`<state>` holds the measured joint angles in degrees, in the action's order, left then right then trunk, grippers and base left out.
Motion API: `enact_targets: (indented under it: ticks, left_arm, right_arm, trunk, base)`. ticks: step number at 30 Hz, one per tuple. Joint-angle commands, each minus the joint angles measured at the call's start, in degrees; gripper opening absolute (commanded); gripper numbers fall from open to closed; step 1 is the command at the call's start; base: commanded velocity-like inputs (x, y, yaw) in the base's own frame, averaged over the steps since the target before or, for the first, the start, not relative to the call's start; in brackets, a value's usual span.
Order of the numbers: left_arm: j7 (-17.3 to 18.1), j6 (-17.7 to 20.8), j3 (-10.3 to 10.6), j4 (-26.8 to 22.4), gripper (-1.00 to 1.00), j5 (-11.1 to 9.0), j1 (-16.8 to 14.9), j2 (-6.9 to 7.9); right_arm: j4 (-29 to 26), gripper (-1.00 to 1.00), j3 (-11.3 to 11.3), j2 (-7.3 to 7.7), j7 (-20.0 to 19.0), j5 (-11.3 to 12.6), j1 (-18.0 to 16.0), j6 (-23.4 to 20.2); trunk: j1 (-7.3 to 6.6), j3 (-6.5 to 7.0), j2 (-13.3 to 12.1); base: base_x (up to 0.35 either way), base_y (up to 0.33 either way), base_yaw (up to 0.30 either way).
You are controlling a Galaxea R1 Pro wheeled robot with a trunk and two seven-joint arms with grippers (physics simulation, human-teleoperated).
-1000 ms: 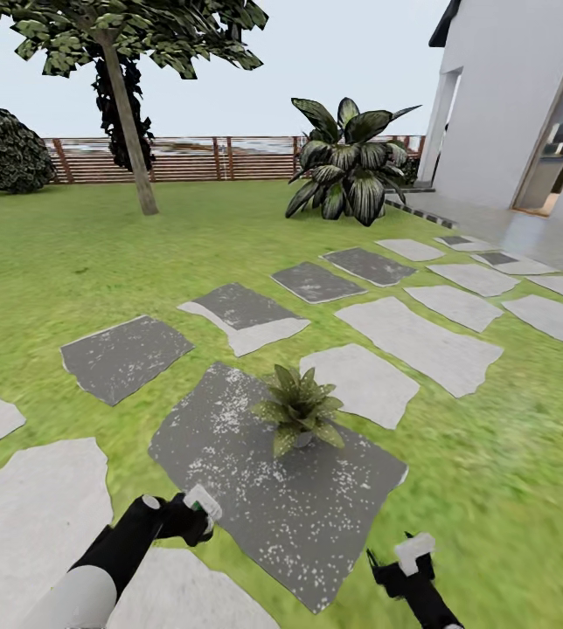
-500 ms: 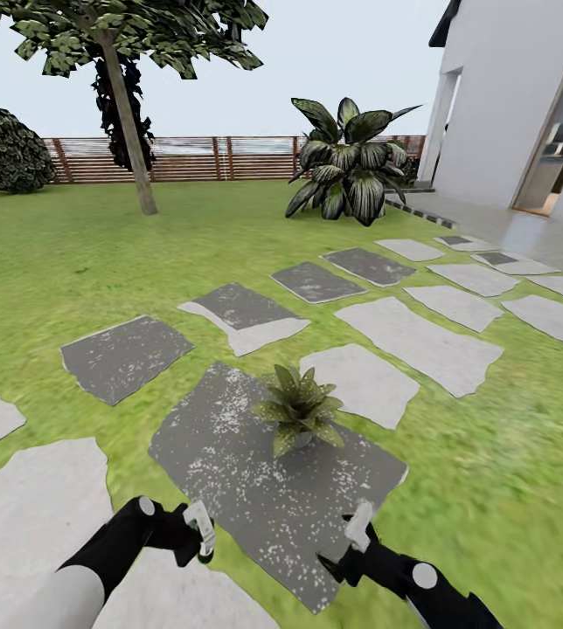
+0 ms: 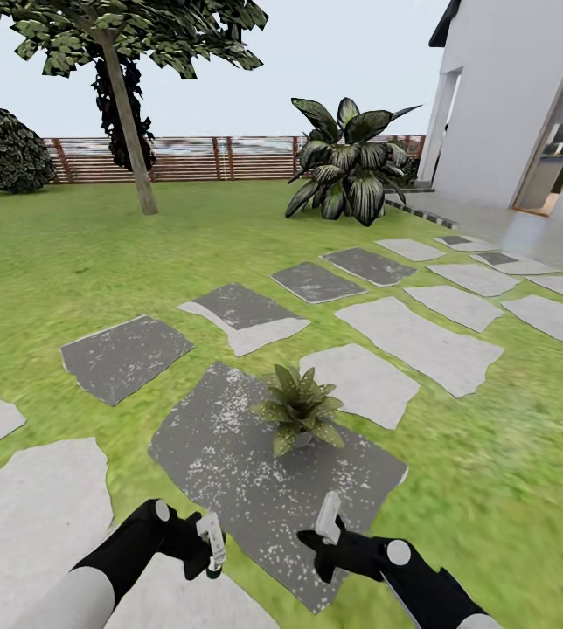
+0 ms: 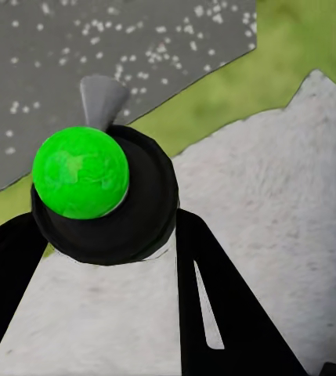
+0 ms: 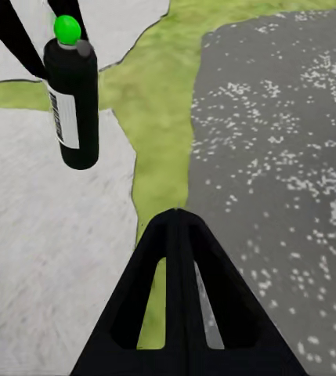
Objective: Pick up the pesticide atomizer in the garden and spray insectifuge to fully cover both potted plants in the garden.
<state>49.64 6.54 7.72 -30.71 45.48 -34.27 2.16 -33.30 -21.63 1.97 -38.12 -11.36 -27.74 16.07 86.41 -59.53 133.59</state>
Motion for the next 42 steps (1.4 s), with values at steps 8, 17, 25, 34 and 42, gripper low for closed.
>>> enact_targets:
  ticks: [8, 17, 25, 34, 42]
  left_arm:
    - [0.2, 0.5, 4.3, -0.2, -1.0, -0.1, 0.1, -1.62]
    - [0.2, 0.3, 5.3, -0.6, -1.0, -0.1, 0.1, -4.55]
    - [0.2, -2.4, 8.5, -0.5, -1.0, -0.1, 0.1, -4.87]
    - [0.3, -4.3, 10.3, -0.3, -1.0, -0.5, 0.2, -4.87]
    - [0.4, -4.6, 10.2, -0.6, -1.0, -0.6, 0.2, -6.22]
  right_arm:
    - [-0.4, -1.0, -0.2, -2.59, -2.3, -1.5, 0.0, 0.4]
    - [-0.4, -1.0, -0.2, -3.36, -2.3, -1.4, -0.1, 0.4]
    - [-0.3, -1.0, -0.3, -3.64, -2.3, -1.6, -0.1, 0.4]
    - [-0.3, -1.0, -0.3, -3.64, -2.3, -1.6, -0.1, 0.4]
    - [-0.3, -1.0, -0.3, -3.64, -2.3, -1.6, -0.1, 0.4]
  trunk:
    - [-0.01, -0.05, 0.0]
    - [-0.01, -0.05, 0.0]
    - [-0.01, -0.05, 0.0]
    - [-0.01, -0.05, 0.0]
    - [-0.01, -0.05, 0.0]
  base:
    - [0.0, 0.0, 0.0]
    - [0.0, 0.0, 0.0]
    - [0.0, 0.0, 0.0]
    - [0.0, 0.0, 0.0]
    - [0.0, 0.0, 0.0]
